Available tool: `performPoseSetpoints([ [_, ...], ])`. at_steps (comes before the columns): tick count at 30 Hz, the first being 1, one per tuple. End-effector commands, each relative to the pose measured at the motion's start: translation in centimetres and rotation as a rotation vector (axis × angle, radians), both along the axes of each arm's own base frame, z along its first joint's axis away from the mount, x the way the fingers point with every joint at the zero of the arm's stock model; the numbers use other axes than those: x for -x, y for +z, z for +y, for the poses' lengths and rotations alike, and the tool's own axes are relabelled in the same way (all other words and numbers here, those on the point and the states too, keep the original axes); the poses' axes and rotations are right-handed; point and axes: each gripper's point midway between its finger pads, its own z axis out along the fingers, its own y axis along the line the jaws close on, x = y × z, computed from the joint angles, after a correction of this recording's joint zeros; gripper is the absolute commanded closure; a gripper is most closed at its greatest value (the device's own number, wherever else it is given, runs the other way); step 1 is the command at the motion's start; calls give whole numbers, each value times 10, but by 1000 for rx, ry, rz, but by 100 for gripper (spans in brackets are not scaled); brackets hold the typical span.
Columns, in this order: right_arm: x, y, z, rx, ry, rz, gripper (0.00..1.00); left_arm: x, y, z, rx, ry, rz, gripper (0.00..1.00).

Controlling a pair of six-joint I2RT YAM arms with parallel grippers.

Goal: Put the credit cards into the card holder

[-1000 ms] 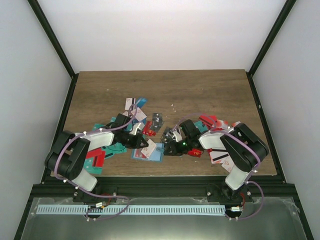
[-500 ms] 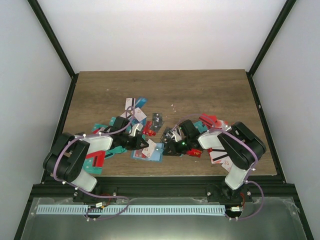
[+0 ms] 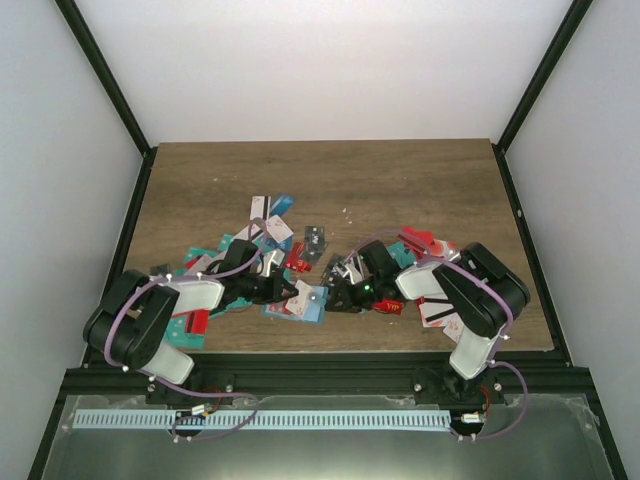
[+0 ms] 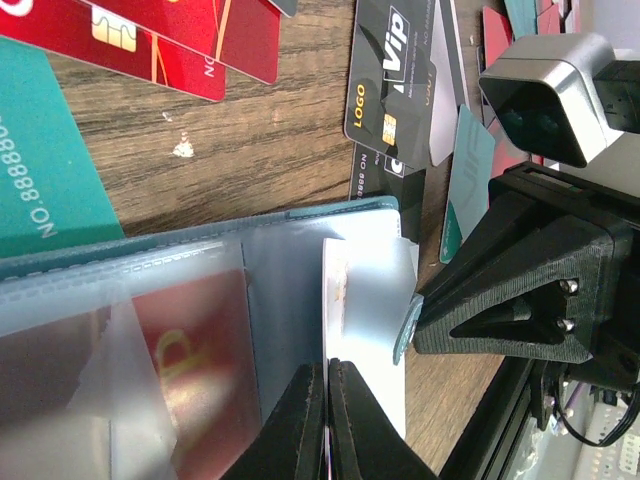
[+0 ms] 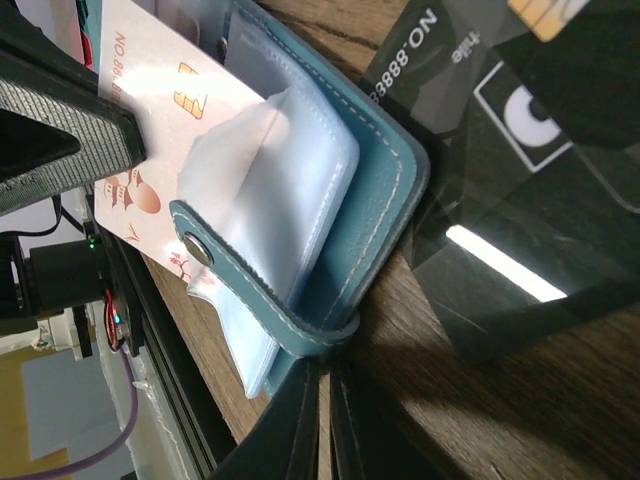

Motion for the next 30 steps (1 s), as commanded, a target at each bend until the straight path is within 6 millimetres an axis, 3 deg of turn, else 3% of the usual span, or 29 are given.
performPoseSetpoints([
  [1, 3, -12, -2, 25, -19, 23, 93, 9, -7, 4, -12, 18, 16, 96],
  [15, 5, -13, 0, -13, -71, 82, 96, 17, -19, 2, 16, 153, 86, 96],
  [30, 10, -16, -1, -22, -88, 123, 98, 13, -26, -1, 28, 218, 87, 96],
])
